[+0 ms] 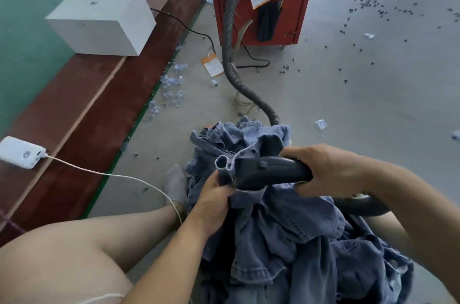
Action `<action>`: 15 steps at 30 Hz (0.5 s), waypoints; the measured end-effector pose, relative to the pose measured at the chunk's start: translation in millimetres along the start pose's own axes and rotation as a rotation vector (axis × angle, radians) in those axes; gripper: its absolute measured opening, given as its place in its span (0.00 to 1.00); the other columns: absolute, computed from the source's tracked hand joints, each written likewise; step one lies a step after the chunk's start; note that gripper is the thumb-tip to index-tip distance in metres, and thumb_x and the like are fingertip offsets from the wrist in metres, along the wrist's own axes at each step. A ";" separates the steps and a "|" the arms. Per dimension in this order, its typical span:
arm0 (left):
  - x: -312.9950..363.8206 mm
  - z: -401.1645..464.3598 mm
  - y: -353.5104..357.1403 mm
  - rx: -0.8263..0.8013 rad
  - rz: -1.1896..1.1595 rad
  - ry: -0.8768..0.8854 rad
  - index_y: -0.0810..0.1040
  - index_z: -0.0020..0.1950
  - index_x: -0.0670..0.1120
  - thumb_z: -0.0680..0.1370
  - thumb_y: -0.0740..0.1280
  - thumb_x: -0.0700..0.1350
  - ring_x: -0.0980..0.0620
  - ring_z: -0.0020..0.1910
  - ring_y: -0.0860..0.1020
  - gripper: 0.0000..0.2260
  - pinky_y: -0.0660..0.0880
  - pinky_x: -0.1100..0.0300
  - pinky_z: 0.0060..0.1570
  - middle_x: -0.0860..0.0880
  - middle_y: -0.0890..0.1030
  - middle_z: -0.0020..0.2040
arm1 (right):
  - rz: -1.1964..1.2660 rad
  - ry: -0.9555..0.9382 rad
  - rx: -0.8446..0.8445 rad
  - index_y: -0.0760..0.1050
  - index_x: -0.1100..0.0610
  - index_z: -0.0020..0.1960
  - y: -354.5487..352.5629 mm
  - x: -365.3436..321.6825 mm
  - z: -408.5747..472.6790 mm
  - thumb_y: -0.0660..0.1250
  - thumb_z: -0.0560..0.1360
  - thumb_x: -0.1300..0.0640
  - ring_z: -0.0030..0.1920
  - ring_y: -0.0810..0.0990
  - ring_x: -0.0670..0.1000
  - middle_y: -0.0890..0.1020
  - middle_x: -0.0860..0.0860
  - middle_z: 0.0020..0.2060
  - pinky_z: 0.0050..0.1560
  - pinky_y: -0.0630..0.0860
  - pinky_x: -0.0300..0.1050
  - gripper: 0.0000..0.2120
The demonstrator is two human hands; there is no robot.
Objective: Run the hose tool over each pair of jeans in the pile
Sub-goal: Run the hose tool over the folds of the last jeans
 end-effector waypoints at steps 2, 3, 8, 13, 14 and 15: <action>4.2 1.1 -4.4 0.105 0.218 0.079 0.84 0.56 0.48 0.70 0.76 0.36 0.38 0.58 0.83 0.16 0.82 0.47 0.54 0.39 0.85 0.56 | 0.006 -0.033 0.013 0.70 0.36 0.52 -1.7 -6.6 -2.8 0.71 0.68 0.53 0.39 0.78 0.40 0.79 0.37 0.40 0.36 0.73 0.33 0.18; 7.2 2.5 -10.0 0.212 0.388 0.129 0.81 0.55 0.48 0.70 0.77 0.39 0.37 0.58 0.82 0.15 0.81 0.43 0.55 0.39 0.84 0.56 | -0.017 -0.036 0.007 0.70 0.35 0.54 -0.5 -7.5 -4.5 0.71 0.68 0.51 0.41 0.78 0.40 0.80 0.38 0.41 0.36 0.73 0.34 0.19; 7.2 -6.2 -23.7 0.468 0.508 0.146 0.74 0.50 0.62 0.67 0.74 0.58 0.51 0.50 0.82 0.15 0.80 0.55 0.48 0.50 0.83 0.48 | -0.076 -0.027 0.063 0.71 0.38 0.58 8.6 -7.9 -9.4 0.71 0.70 0.52 0.43 0.78 0.40 0.81 0.41 0.42 0.41 0.74 0.39 0.20; -19.4 -7.6 1.9 0.226 0.497 -0.289 0.81 0.52 0.56 0.68 0.65 0.71 0.50 0.57 0.81 0.24 0.77 0.47 0.62 0.53 0.84 0.54 | 0.074 0.088 0.442 0.71 0.41 0.53 -21.3 6.5 -11.8 0.73 0.72 0.56 0.36 0.79 0.41 0.80 0.43 0.35 0.32 0.70 0.35 0.17; -18.2 -8.6 7.1 0.241 0.566 -0.298 0.80 0.53 0.55 0.67 0.65 0.76 0.52 0.56 0.81 0.28 0.77 0.48 0.62 0.54 0.83 0.54 | 0.110 0.127 0.506 0.71 0.42 0.53 -29.5 12.4 -14.5 0.73 0.72 0.56 0.34 0.79 0.42 0.80 0.44 0.34 0.31 0.71 0.37 0.16; -15.3 -10.0 12.3 0.272 0.639 -0.282 0.79 0.51 0.55 0.65 0.65 0.78 0.54 0.54 0.81 0.30 0.77 0.50 0.60 0.55 0.83 0.53 | 0.149 0.161 0.549 0.71 0.42 0.53 -36.9 18.2 -17.9 0.73 0.72 0.57 0.32 0.79 0.44 0.80 0.46 0.34 0.31 0.72 0.40 0.16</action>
Point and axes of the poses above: each hand's wrist, its own z-axis towards the middle knuckle, its own y-axis out of the palm, x = y × z, the point moved 6 cm from there along z, towards the middle knuckle
